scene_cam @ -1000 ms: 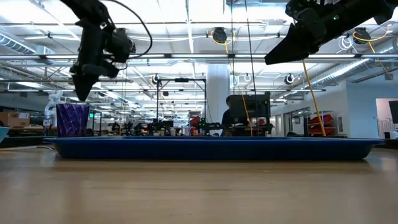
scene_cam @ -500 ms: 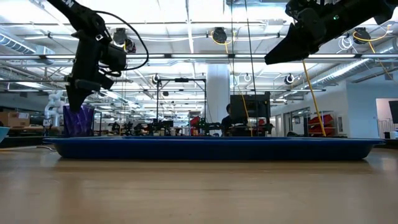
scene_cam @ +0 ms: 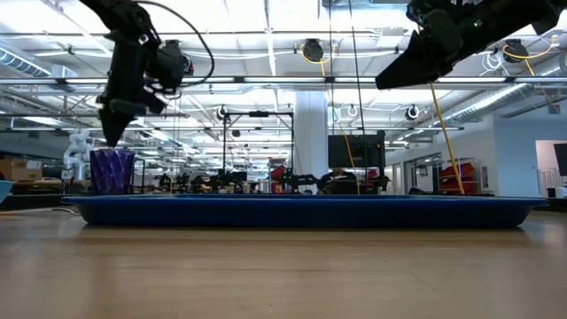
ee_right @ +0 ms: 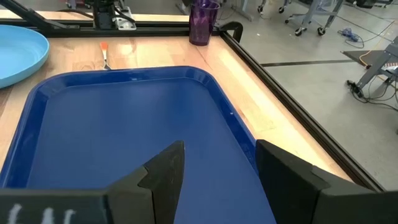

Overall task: Pick and place plate/cup/fork/spoon on tray
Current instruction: Put the violet glass on the top right of the blue serving tray

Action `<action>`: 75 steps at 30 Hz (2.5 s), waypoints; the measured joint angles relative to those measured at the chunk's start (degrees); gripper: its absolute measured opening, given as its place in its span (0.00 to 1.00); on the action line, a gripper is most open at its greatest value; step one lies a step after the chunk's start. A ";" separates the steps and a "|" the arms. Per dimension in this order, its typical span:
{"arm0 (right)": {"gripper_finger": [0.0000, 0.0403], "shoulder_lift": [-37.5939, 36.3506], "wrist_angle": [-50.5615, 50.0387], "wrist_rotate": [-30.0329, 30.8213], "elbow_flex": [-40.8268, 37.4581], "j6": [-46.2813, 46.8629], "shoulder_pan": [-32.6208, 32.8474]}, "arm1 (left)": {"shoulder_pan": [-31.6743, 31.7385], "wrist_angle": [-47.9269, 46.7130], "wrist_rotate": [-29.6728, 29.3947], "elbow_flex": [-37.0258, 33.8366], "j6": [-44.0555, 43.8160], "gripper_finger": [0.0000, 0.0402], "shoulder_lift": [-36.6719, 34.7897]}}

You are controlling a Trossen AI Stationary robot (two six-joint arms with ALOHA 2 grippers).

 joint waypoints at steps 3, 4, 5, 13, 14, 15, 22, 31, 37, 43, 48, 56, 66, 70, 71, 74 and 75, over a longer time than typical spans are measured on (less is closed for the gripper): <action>0.48 0.00 0.00 -0.05 0.00 0.10 0.00 | -0.21 1.74 -0.05 0.51 1.46 0.27 -1.51; 0.48 0.00 -0.06 -0.06 0.00 0.40 0.00 | 0.04 2.11 -0.04 0.51 1.90 0.27 -1.69; 0.48 0.00 -0.18 -0.07 0.00 0.49 0.00 | 0.45 2.36 -0.09 0.51 2.26 0.27 -1.70; 0.48 0.00 -0.05 -0.07 0.00 -0.12 0.02 | 5.52 6.61 0.77 -1.75 5.98 0.27 -1.61; 0.48 0.00 -0.06 -0.08 0.00 -0.17 0.02 | 6.18 7.49 0.93 -2.21 6.37 0.27 -1.61; 0.48 0.00 -0.04 -0.07 0.00 -0.22 0.02 | 6.64 8.23 1.55 -2.68 6.76 0.27 -1.61; 0.48 0.00 0.00 -0.03 0.00 -0.42 0.02 | 6.86 10.20 4.67 -6.63 8.24 0.27 -1.59; 0.48 0.00 0.14 0.00 0.00 -0.26 0.02 | 6.08 12.56 4.64 -9.20 7.78 0.18 -1.57; 0.48 0.00 0.18 0.04 0.00 -0.33 0.01 | 6.13 12.49 4.86 -9.20 7.33 0.04 -1.57; 0.48 -0.02 0.20 0.07 0.00 -0.41 0.01 | 5.68 10.68 6.12 -9.20 7.13 0.02 -1.57; 0.48 -0.01 0.24 0.10 0.00 -0.77 0.00 | 3.61 6.00 6.49 -7.67 7.18 0.02 -1.53; 0.48 -0.02 2.40 0.11 0.02 -2.17 0.00 | -5.85 1.91 8.41 2.62 5.39 0.02 -1.63; 0.48 -0.02 2.60 0.11 0.02 -5.84 0.00 | -28.85 9.11 11.67 13.91 5.73 0.02 -0.42; 0.48 -0.02 2.62 0.11 0.02 -5.84 -0.01 | -36.87 12.20 11.75 16.69 7.12 0.02 3.38; 0.48 -0.02 2.74 0.11 0.02 -5.84 0.00 | -38.42 12.27 11.91 17.34 7.51 0.02 4.84; 0.48 -0.02 3.43 0.11 0.02 -5.86 -0.02 | -42.53 11.97 12.00 19.78 7.54 0.02 10.55; 0.48 -0.02 3.48 0.12 0.02 -5.84 -0.02 | -43.55 11.67 12.00 20.76 7.58 0.02 12.77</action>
